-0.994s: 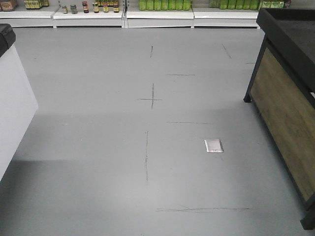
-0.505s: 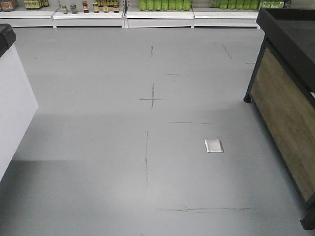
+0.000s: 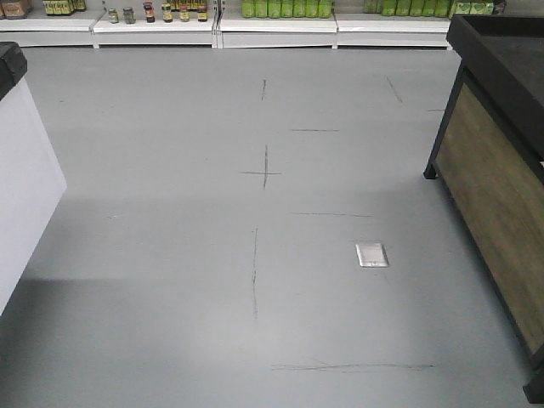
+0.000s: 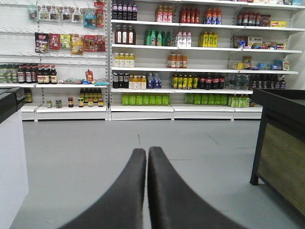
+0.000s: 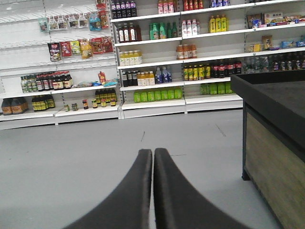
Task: Pick three apples into basket with both arms
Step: 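Drive the base forward across the grey floor toward the fruit tables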
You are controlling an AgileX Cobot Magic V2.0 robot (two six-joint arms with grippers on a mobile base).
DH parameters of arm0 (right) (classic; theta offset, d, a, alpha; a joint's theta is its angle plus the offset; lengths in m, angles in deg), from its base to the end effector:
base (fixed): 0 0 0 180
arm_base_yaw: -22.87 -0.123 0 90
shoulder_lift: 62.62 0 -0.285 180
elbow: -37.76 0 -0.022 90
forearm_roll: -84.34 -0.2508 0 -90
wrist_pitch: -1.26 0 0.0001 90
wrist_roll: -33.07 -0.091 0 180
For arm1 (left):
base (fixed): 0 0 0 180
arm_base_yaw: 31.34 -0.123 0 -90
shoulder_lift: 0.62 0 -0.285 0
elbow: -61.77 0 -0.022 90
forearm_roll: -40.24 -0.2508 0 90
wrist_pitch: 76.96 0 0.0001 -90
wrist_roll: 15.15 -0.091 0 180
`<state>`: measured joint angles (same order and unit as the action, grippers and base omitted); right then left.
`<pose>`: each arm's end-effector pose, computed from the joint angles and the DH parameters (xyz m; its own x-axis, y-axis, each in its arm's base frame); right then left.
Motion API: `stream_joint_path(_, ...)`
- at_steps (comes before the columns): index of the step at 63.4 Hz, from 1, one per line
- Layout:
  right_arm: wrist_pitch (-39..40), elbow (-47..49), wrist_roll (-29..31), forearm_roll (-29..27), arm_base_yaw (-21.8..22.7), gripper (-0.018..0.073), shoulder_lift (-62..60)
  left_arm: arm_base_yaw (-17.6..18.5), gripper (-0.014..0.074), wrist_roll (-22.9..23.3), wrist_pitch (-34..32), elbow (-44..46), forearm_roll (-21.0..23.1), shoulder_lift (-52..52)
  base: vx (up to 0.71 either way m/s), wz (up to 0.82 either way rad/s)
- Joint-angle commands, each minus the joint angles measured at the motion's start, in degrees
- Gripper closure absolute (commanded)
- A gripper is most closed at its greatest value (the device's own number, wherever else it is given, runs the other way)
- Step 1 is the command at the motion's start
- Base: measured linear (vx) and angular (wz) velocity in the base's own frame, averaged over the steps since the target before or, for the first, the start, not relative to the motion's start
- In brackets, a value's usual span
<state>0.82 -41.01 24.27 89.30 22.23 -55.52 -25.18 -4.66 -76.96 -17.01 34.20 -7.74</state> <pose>0.0566 0.0006 0.2040 0.0635 0.0677 -0.9957 -0.0148 0.9977 0.0669 0.0562 -0.0061 0.2046 0.0625 -0.0848 -0.9944 0.1125 0.9906 -0.0774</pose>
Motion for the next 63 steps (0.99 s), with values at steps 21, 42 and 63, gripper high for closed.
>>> stream_joint_path(21, 4.46, -0.84, 0.05, 0.19, -0.01, 0.0568, -0.75, 0.13, 0.0603, 0.06, -3.84, -0.21, 0.42, 0.34, 0.11, 0.02)
stream_joint_path(42, 4.46, -0.84, 0.05, 0.19, -0.01, 0.0568, -0.75, 0.13, 0.0603, 0.06, -3.84, -0.21, 0.42, 0.34, 0.17, 0.03)
stream_joint_path(63, 4.46, -0.84, 0.05, 0.19, -0.01, 0.0568, -0.75, 0.13, 0.0603, 0.06, -3.84, -0.21, 0.42, 0.34, 0.16, -0.12)
